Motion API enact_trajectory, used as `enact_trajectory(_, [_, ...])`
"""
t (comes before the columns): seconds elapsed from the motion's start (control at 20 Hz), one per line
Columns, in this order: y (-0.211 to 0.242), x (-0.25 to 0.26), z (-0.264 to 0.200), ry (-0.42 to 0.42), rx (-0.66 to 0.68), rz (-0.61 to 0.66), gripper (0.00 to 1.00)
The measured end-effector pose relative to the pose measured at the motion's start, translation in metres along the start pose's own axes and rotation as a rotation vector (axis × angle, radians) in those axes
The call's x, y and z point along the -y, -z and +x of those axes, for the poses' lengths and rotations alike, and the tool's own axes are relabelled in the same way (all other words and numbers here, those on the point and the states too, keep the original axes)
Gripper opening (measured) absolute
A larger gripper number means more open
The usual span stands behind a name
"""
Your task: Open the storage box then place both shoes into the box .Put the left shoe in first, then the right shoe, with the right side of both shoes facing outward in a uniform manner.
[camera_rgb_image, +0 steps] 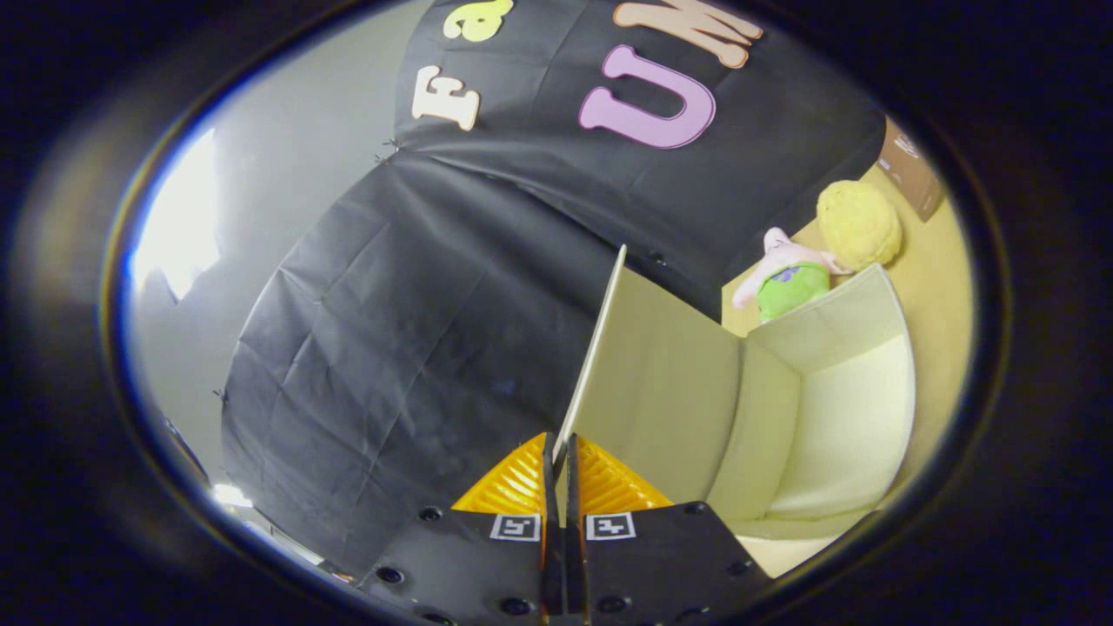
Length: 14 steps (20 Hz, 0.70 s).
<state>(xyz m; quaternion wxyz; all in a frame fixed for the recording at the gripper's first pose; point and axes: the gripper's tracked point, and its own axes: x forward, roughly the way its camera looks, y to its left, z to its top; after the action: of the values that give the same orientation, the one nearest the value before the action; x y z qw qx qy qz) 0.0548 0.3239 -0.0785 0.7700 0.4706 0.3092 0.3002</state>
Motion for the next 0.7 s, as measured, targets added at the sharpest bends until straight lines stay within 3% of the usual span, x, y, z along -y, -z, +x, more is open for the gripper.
enact_trajectory(0.2, [0.017, -0.007, 0.031, 0.017, -0.031, -0.039, 0.06])
enact_trajectory(0.4, [0.03, -0.016, 0.044, 0.01, -0.048, -0.094, 0.35])
enact_trajectory(0.7, [0.006, 0.001, 0.01, 0.086, 0.032, -0.294, 0.82])
